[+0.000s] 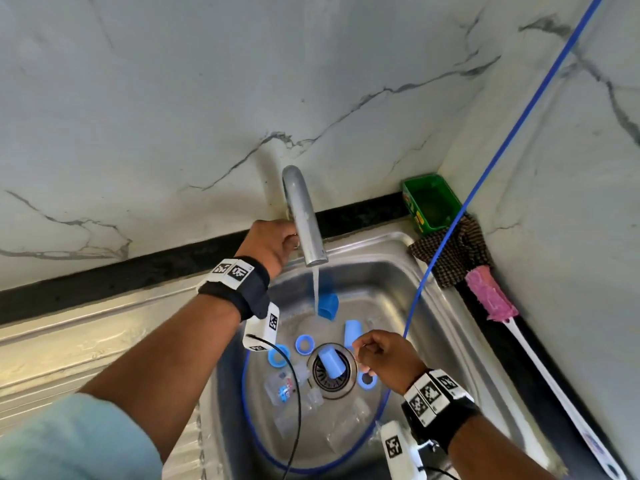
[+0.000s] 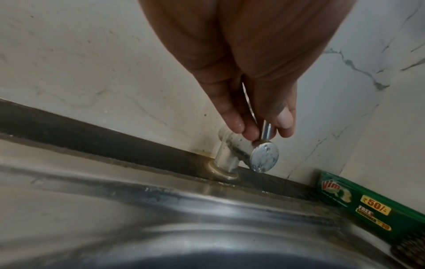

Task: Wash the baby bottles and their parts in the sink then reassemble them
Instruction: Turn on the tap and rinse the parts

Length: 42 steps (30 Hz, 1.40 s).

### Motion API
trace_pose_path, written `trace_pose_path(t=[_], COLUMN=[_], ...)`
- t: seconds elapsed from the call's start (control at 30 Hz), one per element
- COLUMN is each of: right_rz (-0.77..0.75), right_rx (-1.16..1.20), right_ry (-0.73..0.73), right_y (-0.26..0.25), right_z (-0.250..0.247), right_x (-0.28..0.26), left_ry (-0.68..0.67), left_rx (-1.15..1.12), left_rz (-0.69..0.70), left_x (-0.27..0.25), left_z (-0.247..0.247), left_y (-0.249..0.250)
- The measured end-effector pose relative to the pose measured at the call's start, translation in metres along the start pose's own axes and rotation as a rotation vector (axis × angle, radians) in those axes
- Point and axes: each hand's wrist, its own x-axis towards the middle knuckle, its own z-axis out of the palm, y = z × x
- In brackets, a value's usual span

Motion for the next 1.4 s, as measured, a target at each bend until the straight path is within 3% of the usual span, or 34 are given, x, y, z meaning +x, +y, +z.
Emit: trace_pose_path(t=[0.87,1.4], right_rz=[0.027,0.031], right_rx=[0.034,0.006], right_ry=[-0.036,-0.038], right_y=[0.007,0.008], right_z=[0.004,0.005], right_x=[0.003,0.005], left_ry=[-0.011,0.023], left_rx=[0.146,0.038], left_rz=[0.141,0.105], left_x=[0.006,0.001], left_z=[-0.006,-0.003], left_y=[0.000,-0.003])
